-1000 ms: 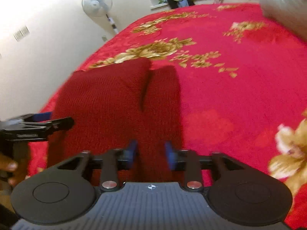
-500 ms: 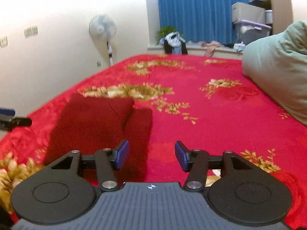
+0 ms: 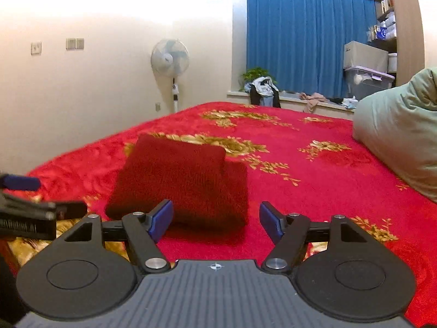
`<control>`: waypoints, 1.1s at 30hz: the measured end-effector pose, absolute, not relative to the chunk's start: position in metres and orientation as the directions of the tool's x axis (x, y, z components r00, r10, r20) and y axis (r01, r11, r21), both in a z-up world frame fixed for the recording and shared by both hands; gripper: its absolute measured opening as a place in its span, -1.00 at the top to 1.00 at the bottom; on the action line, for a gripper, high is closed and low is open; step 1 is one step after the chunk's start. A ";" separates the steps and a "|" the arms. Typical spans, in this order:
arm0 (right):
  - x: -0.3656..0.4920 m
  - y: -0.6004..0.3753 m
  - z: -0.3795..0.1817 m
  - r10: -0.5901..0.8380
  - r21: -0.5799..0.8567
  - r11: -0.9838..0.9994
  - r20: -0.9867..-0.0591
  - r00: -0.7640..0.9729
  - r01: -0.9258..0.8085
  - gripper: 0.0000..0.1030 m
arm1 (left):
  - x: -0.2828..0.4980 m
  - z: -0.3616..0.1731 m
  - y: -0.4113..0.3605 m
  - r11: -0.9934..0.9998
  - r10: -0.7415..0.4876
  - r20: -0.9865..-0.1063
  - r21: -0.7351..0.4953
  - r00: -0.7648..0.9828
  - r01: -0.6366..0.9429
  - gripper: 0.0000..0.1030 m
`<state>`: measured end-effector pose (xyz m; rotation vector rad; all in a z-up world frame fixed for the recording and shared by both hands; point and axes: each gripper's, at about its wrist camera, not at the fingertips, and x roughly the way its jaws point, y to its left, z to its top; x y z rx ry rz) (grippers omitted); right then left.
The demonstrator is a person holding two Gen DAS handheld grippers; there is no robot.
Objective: Fold small clothes
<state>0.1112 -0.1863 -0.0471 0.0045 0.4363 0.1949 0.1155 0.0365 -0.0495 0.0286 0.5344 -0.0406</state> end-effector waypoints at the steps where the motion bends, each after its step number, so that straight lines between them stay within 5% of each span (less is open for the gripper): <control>1: 0.114 -0.187 -0.049 0.191 0.061 0.981 -0.427 0.884 -0.182 -0.44 | 0.118 -0.051 0.035 0.999 -0.021 -0.512 0.020 0.859 0.037 -0.99; 33: 0.131 -0.161 -0.066 0.216 0.011 0.972 -0.448 0.867 -0.236 -0.54 | 0.137 -0.061 0.036 0.999 0.016 -0.566 -0.033 0.824 -0.042 -0.99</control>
